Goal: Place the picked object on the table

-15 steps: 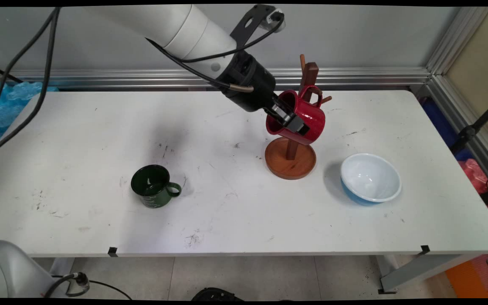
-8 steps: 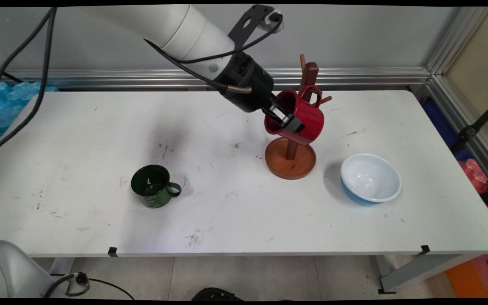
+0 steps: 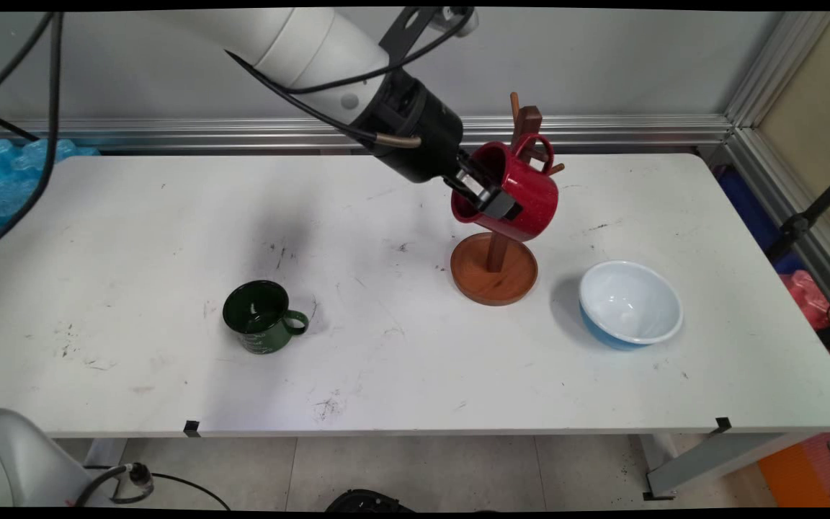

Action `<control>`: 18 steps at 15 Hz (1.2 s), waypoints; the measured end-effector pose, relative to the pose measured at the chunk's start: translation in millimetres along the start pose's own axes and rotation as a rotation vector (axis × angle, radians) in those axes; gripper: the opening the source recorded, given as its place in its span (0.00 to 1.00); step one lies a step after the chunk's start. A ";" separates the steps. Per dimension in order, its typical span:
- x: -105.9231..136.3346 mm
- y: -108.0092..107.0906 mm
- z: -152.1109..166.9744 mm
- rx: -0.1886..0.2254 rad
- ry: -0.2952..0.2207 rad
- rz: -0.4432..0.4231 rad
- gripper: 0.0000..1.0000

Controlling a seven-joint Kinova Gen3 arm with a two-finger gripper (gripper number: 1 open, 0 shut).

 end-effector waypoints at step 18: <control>-5.4 51.6 -58.5 -0.055 -0.054 0.031 0.00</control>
